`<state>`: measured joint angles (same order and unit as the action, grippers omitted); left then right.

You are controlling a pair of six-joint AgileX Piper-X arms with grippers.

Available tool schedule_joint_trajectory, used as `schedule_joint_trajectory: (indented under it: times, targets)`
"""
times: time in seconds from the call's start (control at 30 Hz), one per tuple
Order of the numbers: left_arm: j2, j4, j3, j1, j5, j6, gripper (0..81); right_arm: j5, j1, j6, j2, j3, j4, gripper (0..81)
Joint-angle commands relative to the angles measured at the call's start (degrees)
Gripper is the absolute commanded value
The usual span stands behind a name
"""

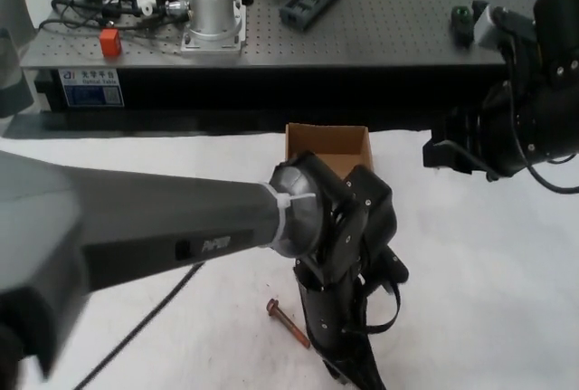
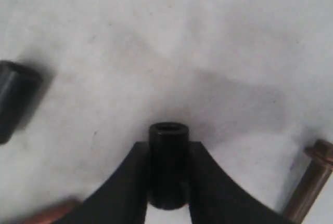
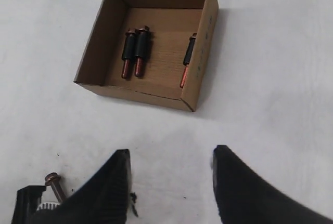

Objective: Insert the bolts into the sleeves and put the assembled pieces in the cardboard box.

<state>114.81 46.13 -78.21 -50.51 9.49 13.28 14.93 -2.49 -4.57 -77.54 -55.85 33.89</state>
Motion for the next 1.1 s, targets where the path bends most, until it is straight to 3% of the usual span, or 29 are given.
schedule_joint_trajectory:
  times: [0.0, 0.27, 0.47, 0.7, 1.07]
  targets:
    - [-9.1, 2.0, 2.1, 2.1, -7.0, -8.5, 0.6, 0.7, -1.9, 1.6, 1.0, -0.1, 1.1, 36.5]
    - [-40.1, -9.7, 27.4, 12.9, -7.9, -20.8, 0.6, -2.8, -13.1, 2.0, -3.6, -1.4, 1.7, 36.5]
    - [-57.6, -13.7, 37.3, 18.6, -8.1, -26.8, 0.6, -4.7, -21.6, 3.0, -15.0, -7.0, 3.8, 36.5]
    - [-69.2, -13.3, 39.8, 20.1, -12.9, -28.4, 0.6, -14.5, -29.1, 8.6, -28.9, -17.2, 9.5, 36.5]
    - [-71.7, -13.3, 39.8, 20.1, -14.9, -27.5, 0.6, -15.9, -32.0, 12.0, -39.0, -25.3, 13.6, 36.5]
